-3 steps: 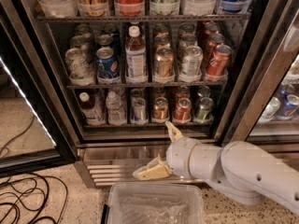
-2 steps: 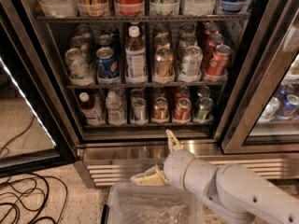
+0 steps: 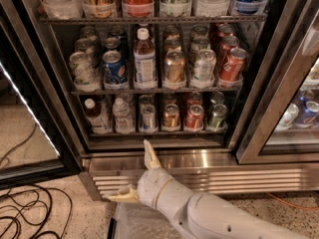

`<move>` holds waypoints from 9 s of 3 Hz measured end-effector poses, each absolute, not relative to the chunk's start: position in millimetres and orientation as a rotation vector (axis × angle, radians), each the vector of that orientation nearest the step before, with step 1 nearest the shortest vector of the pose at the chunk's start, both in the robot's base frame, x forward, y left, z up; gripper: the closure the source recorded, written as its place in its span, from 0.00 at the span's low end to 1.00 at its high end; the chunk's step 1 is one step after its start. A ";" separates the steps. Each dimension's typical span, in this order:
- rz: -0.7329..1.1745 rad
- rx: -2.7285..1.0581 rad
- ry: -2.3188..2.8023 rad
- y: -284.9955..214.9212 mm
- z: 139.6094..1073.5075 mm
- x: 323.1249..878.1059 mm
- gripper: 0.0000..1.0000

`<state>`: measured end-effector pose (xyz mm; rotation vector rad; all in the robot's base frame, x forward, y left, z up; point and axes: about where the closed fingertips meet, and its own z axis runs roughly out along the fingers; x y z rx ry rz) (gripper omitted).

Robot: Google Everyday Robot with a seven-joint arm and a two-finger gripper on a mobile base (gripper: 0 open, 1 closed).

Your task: Pick water bottle from bottom shelf of fridge

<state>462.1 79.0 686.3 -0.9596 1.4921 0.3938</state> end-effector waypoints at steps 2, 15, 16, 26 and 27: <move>0.345 -0.897 1.496 135.9 652.8 475.3 0.00; -0.067 -0.124 1.350 131.0 622.7 595.0 0.30; -0.095 -0.076 1.349 125.0 622.2 607.9 0.31; -0.123 -0.094 1.374 101.7 615.5 740.3 0.57; -0.098 -0.124 1.364 94.3 623.1 724.6 0.80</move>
Offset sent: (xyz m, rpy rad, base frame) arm 0.0269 0.0766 -0.0626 -0.0102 0.0029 -0.1688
